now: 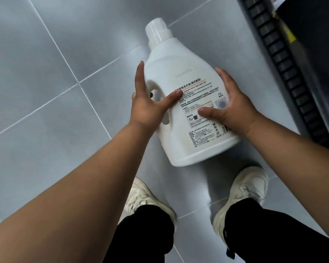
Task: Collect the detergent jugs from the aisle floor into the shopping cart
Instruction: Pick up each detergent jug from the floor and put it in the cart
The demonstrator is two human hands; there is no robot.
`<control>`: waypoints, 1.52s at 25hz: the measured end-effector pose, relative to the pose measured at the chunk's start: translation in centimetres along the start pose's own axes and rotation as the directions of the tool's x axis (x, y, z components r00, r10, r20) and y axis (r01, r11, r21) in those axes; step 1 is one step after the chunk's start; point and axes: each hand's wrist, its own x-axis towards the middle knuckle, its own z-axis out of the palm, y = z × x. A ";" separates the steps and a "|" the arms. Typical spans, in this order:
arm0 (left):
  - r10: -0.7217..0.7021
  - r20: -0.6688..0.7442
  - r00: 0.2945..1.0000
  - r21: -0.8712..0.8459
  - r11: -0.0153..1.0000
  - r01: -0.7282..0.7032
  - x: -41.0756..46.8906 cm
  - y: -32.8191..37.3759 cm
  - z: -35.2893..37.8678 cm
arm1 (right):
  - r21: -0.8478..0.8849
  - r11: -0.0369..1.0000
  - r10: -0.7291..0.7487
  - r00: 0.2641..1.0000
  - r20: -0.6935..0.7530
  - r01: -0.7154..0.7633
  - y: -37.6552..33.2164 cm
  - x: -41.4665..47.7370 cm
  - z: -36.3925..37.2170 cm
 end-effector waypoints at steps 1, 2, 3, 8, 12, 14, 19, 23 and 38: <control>0.025 -0.009 1.000 0.002 1.000 -0.025 -0.9 2.2 -1.0 | 0.009 1.000 -0.028 1.000 -0.007 0.028 -2.1 -0.9 -0.7; 0.057 -0.020 0.998 -0.001 0.998 -0.057 -1.9 4.7 -2.1 | 0.018 0.998 -0.058 0.998 -0.013 0.059 -4.5 -1.8 -1.4; 0.089 -0.029 0.996 -0.004 0.996 -0.090 -2.9 7.5 -3.2 | 0.035 0.996 -0.085 0.996 -0.026 0.086 -7.2 -2.9 -2.2; 0.266 -0.064 0.962 0.020 0.964 -0.265 -9.7 23.7 -9.8 | 0.099 0.967 -0.227 0.969 -0.098 0.236 -23.2 -10.3 -7.3; 0.415 -0.109 0.904 0.043 0.910 -0.412 -17.7 37.3 -15.3 | 0.081 0.930 -0.337 0.919 -0.204 0.359 -35.8 -18.4 -11.4; 0.481 -0.144 0.865 0.054 0.876 -0.479 -22.7 43.1 -18.2 | 0.040 0.908 -0.398 0.889 -0.227 0.417 -42.1 -23.5 -13.1; 0.582 -0.152 0.799 0.031 0.810 -0.585 -34.2 53.3 -24.0 | -0.021 0.863 -0.484 0.816 -0.316 0.504 -53.6 -36.6 -15.3; 0.728 -0.067 0.682 -0.024 0.682 -0.731 -43.0 59.7 -27.0 | -0.143 0.840 -0.527 0.725 -0.444 0.523 -59.7 -48.0 -16.6; 0.892 0.391 0.228 -0.402 0.388 -0.829 -79.9 62.0 -12.0 | -0.326 0.883 -0.432 0.311 -0.847 0.338 -48.1 -93.2 -20.9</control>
